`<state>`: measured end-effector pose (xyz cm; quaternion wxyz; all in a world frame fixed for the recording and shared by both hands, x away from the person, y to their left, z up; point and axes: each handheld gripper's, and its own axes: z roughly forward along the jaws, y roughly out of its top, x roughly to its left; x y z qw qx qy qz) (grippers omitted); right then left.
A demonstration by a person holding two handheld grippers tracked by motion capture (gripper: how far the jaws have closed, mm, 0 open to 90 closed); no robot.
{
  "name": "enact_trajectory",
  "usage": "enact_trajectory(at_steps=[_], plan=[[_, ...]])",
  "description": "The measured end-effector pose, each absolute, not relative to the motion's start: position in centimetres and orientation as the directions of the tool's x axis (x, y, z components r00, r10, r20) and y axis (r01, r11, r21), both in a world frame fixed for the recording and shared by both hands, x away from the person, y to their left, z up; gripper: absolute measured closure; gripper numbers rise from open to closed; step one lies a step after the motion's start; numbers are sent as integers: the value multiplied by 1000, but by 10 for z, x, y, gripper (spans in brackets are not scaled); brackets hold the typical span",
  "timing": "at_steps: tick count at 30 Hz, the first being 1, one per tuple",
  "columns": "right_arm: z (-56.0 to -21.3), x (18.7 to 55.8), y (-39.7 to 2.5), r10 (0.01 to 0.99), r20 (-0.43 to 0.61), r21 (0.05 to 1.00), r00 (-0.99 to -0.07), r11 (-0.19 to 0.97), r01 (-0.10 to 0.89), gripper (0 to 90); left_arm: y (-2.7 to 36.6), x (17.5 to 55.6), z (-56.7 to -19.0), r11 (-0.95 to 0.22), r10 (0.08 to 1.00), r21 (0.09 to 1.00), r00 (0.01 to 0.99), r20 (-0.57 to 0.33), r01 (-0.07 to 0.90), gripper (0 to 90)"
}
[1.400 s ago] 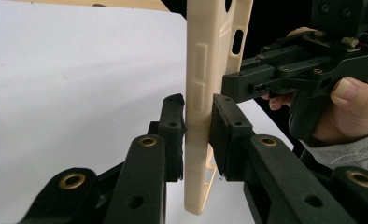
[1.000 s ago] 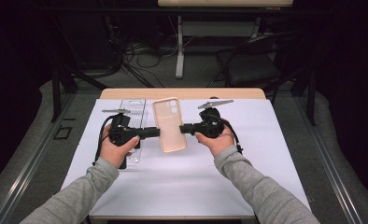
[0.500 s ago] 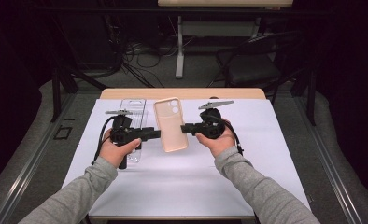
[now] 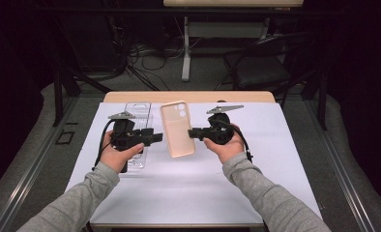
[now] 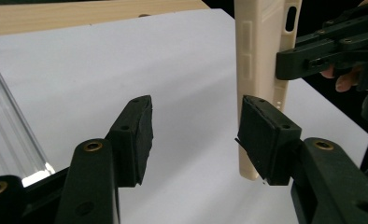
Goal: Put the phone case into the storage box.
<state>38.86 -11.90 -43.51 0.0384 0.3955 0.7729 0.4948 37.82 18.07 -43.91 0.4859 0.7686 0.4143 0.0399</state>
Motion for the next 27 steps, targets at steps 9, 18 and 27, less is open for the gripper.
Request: enact_trajectory(at_steps=[9,18,27], plan=[[-434,386,-121,656,335,798,-676,184,574,832,181,378,-432,-240,700,831,683,-210,501,449],[-435,384,-122,660,331,799,-674,183,572,832,180,376,-428,-262,718,820,671,-187,509,451],[-434,383,-122,666,323,804,-672,181,566,832,185,378,-422,-281,707,824,686,-170,493,394]])
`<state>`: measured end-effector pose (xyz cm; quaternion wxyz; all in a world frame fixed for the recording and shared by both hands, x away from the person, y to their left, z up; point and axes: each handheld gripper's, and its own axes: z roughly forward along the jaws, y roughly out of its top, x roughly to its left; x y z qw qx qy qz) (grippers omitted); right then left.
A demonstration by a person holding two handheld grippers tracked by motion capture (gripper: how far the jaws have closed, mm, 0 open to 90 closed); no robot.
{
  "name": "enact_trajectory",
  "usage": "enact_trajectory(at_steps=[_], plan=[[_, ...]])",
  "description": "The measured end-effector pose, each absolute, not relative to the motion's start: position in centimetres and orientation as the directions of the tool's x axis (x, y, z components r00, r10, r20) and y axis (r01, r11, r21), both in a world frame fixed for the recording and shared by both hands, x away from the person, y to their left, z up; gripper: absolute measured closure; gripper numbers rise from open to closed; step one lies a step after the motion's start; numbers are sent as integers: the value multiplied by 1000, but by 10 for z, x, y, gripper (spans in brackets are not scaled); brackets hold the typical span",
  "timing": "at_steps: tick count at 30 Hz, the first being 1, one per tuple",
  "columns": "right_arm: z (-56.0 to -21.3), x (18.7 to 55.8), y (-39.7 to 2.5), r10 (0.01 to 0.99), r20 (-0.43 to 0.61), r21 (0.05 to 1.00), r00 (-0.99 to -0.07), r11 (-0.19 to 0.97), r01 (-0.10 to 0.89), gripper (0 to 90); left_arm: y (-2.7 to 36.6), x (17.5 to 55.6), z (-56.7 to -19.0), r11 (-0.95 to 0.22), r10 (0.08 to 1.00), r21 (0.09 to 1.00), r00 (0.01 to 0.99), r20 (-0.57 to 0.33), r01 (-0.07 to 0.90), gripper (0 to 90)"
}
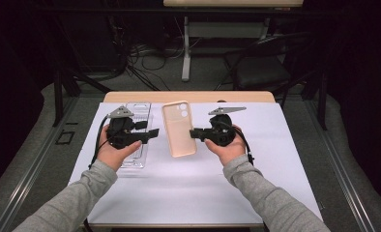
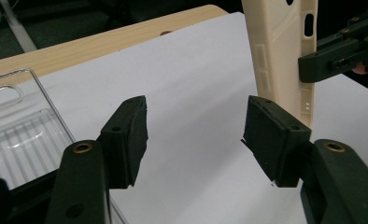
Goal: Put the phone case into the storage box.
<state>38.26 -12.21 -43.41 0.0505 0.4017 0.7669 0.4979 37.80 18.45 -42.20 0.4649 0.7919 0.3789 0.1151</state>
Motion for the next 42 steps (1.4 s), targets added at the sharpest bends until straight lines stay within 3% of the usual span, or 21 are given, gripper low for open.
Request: enact_trajectory(at_steps=[7,16,42], plan=[[-434,381,-121,676,302,815,-673,183,550,832,186,379,-414,-292,717,834,684,-133,468,333],[-439,377,-120,692,280,821,-665,186,540,832,181,376,-404,-371,710,838,704,-21,399,305],[-458,368,-110,713,235,828,-661,209,521,831,169,372,-383,-489,677,816,723,134,307,347]])
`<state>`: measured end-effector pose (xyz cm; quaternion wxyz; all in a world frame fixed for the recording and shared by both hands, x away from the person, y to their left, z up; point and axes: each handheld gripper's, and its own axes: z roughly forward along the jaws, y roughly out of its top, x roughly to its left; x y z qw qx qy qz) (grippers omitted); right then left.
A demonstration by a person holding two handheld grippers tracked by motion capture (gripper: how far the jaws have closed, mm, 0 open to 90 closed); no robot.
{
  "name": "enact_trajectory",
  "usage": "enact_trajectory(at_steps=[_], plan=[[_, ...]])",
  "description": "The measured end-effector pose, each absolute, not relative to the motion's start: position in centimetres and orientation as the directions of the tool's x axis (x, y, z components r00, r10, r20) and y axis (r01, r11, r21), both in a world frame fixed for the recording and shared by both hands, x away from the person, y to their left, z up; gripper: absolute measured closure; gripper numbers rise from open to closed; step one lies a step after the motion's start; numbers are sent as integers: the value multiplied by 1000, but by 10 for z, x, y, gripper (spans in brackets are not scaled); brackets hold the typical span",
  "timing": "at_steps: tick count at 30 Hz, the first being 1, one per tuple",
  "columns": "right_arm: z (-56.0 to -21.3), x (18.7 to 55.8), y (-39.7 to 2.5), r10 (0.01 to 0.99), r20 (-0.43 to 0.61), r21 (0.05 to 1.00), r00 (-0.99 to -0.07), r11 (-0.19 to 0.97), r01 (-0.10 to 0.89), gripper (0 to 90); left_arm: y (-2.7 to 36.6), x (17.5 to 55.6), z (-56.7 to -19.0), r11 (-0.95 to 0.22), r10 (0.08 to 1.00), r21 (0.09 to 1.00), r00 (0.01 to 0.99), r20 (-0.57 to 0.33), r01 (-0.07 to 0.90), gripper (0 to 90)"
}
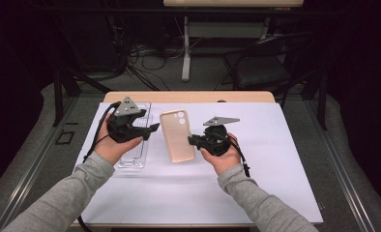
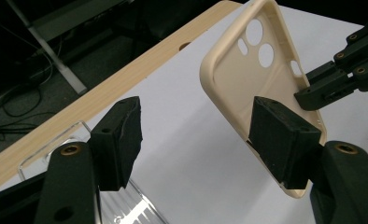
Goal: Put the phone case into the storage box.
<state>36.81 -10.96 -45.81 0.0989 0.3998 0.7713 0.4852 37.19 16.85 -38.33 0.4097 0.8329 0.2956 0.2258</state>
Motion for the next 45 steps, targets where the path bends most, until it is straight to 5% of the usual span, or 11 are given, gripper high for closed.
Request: enact_trajectory(at_steps=[45], plan=[[-456,363,-106,714,193,840,-673,234,490,831,132,385,-364,-631,586,734,774,240,250,533]])
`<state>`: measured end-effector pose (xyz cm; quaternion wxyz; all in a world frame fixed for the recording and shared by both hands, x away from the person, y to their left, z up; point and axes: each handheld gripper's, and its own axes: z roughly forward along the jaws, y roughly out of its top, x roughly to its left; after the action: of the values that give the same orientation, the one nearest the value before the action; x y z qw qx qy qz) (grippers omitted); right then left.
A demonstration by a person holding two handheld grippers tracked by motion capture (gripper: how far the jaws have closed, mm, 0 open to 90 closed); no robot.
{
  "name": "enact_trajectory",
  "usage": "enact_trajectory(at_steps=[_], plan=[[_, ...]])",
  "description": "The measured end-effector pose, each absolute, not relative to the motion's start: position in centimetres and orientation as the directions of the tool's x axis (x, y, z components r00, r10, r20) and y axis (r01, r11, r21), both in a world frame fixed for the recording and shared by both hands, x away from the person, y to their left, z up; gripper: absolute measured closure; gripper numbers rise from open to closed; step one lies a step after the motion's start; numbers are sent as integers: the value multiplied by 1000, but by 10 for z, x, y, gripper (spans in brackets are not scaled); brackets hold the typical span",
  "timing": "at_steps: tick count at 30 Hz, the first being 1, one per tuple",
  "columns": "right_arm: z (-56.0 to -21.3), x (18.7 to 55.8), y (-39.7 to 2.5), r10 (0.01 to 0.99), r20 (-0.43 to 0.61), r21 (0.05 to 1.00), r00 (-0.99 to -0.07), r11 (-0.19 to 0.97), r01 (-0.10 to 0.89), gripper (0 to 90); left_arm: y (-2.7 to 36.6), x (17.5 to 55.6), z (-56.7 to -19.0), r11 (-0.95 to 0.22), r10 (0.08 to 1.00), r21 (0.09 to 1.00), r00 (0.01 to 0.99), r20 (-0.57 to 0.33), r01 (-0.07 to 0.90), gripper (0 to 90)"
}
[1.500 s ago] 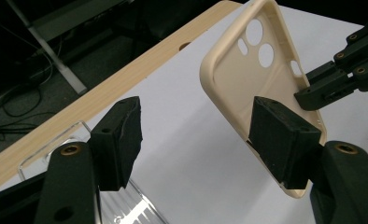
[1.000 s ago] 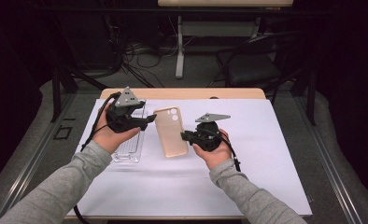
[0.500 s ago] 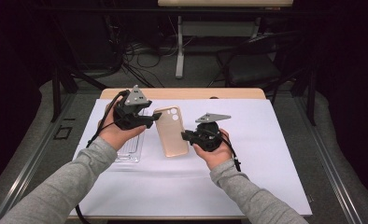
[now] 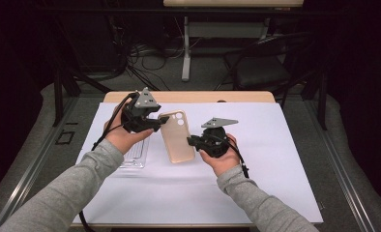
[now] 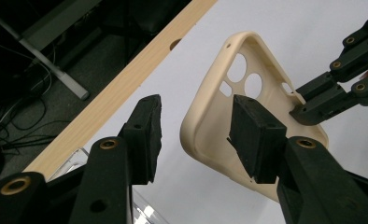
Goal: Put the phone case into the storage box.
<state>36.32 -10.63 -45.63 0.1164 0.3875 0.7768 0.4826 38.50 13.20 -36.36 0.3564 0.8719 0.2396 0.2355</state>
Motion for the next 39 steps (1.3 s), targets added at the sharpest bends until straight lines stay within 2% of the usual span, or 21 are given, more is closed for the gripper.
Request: enact_trajectory(at_steps=[6,14,18,28,39], plan=[[-456,363,-106,716,187,842,-673,236,485,831,129,384,-362,-675,560,699,780,279,235,569],[-456,362,-105,714,176,843,-677,245,478,831,125,384,-361,-702,554,671,774,306,236,571],[-456,362,-105,714,174,845,-678,245,476,831,123,384,-361,-725,539,651,774,332,226,622],[-456,361,-105,713,171,844,-680,249,474,831,122,384,-363,-735,525,640,785,329,224,710],[-458,361,-103,711,172,844,-682,251,475,831,122,385,-363,-746,519,628,784,339,223,752]])
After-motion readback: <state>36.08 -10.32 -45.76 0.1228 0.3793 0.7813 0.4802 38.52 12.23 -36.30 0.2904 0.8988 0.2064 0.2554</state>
